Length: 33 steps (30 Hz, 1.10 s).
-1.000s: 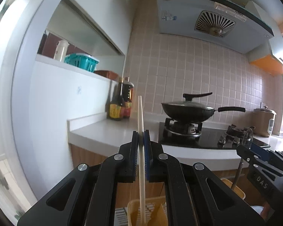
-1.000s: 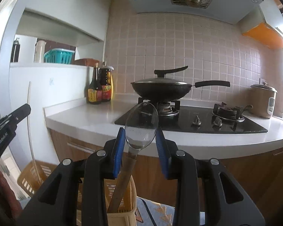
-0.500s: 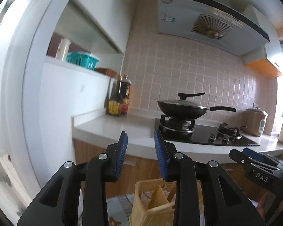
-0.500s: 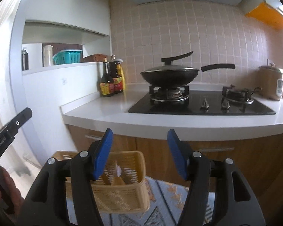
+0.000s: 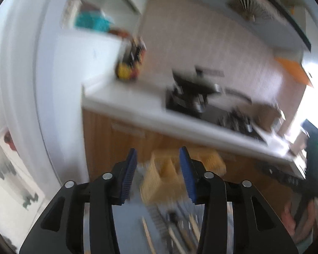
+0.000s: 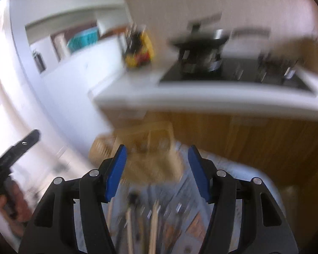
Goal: Organize utensils
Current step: 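Grasp another wooden chopstick with the left tool while the right tool grasps a clear spoon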
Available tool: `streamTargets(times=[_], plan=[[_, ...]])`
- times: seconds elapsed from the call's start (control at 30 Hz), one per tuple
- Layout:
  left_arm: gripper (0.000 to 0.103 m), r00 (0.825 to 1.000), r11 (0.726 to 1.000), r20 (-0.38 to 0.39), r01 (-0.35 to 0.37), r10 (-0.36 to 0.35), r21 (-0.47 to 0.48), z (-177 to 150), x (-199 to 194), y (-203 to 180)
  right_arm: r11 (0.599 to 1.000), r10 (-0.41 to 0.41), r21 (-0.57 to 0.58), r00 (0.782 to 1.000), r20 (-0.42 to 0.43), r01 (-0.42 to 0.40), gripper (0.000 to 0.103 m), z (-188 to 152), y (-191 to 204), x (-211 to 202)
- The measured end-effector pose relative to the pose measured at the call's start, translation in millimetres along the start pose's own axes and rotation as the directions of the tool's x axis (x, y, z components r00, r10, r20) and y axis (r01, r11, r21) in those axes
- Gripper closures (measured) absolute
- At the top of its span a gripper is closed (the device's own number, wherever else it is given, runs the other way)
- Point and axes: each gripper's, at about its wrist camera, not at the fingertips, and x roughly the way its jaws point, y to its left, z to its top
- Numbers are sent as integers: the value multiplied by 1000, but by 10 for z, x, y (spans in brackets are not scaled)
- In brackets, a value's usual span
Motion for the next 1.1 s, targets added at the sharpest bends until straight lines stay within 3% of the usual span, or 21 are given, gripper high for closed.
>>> streamTargets(times=[0.13,0.27,0.33,0.5,0.6,0.7,0.87,0.93,1.1], plan=[[63,985,1000,-169,20,-19,5,-304,261,120,999,-26,37,987,-159,32,47,-236,-213,273],[64,928,999,-371,22,-11,25,-702,727,191,997,-58,26,963,-264,68,47,-458,-278,511],[64,900,999,-435,4,12,37,-887,945,204,998,-47,31,947,-318,60,47,-579,-295,644],[64,841,998,-540,-1,35,64,-1181,1328,222,997,-62,21,929,-364,75,47,-736,-329,823],[64,814,995,-577,-20,74,99,-1334,1480,209,996,-70,29,914,-401,89,47,-844,-375,943],[64,796,988,-592,-41,123,150,-1435,1576,188,994,-78,39,900,-430,105,47,-921,-435,1109],[67,795,970,-576,-66,192,233,-1485,1630,77,988,-134,6,881,-453,153,47,-930,-515,1326],[74,791,959,-567,-82,229,271,-1504,1642,51,988,-135,-2,875,-465,152,54,-946,-521,1400],[76,786,972,-588,-64,189,227,-1454,1657,141,985,-170,-52,871,-461,165,59,-982,-452,1527]])
